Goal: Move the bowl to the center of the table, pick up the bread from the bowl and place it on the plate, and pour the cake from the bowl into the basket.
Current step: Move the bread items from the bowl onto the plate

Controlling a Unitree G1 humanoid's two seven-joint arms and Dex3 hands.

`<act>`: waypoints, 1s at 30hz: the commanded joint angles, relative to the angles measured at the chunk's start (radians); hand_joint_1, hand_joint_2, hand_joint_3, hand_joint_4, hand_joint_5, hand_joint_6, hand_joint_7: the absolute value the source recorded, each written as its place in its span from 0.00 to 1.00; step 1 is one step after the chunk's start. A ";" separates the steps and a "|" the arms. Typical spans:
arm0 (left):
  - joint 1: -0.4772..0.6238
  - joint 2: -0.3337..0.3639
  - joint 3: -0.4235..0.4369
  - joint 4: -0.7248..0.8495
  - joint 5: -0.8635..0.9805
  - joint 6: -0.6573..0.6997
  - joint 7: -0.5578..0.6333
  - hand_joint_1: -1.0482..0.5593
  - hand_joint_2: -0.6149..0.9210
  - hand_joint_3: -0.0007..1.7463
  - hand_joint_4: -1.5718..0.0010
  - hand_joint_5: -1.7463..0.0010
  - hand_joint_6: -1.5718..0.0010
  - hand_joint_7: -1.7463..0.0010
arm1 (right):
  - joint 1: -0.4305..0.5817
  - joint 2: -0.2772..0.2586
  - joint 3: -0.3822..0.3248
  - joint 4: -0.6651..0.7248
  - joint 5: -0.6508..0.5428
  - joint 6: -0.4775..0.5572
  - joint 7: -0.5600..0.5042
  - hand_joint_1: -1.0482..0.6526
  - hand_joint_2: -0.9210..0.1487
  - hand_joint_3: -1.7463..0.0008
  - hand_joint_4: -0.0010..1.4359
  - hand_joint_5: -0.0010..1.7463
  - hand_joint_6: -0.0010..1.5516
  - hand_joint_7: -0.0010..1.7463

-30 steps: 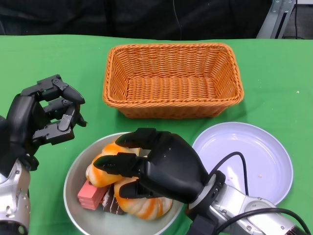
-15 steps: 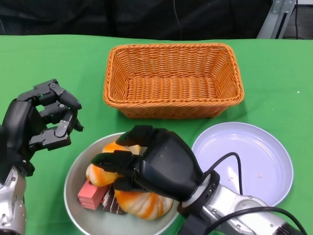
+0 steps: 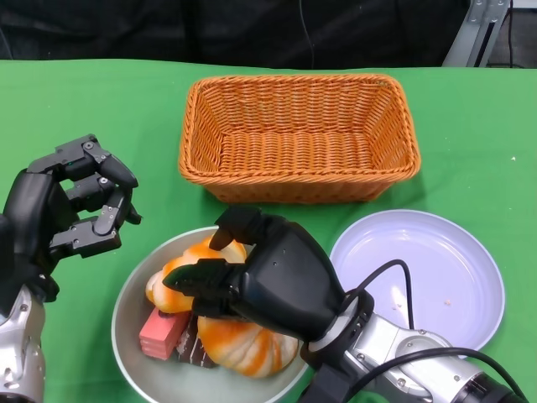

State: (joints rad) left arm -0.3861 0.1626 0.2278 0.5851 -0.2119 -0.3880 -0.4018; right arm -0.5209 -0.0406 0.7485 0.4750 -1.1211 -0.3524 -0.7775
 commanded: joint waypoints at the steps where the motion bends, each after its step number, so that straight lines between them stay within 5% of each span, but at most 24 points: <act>1: 0.000 0.016 0.005 0.014 0.000 -0.020 0.013 0.60 0.73 0.64 0.51 0.11 0.49 0.22 | -0.021 -0.010 -0.001 0.017 0.016 -0.012 -0.009 0.39 0.04 1.00 0.60 0.55 0.73 0.02; 10: -0.001 0.004 0.005 0.024 -0.002 -0.012 0.030 0.60 0.72 0.65 0.51 0.12 0.49 0.22 | -0.050 -0.015 -0.009 0.049 0.028 -0.066 -0.084 0.42 0.01 0.99 0.59 0.51 0.72 0.02; 14: -0.008 0.000 0.007 0.047 -0.009 -0.033 0.026 0.61 0.74 0.62 0.52 0.10 0.49 0.22 | -0.072 -0.017 -0.018 0.063 0.045 -0.112 -0.123 0.45 0.00 0.99 0.56 0.61 0.74 0.02; 22: -0.023 0.004 0.003 0.077 0.008 -0.055 0.049 0.59 0.75 0.56 0.54 0.07 0.49 0.20 | -0.066 -0.045 -0.045 0.010 0.091 -0.177 -0.085 0.44 0.00 0.98 0.57 0.51 0.72 0.01; 30: -0.046 0.014 0.006 0.143 0.008 -0.106 0.042 0.60 0.73 0.60 0.51 0.06 0.47 0.18 | -0.009 -0.054 -0.078 -0.110 0.155 -0.204 -0.014 0.45 0.05 1.00 0.52 0.62 0.72 0.02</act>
State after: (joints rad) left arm -0.4203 0.1590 0.2287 0.7146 -0.2033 -0.4787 -0.3642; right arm -0.5441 -0.0855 0.6867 0.3930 -0.9880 -0.5479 -0.8025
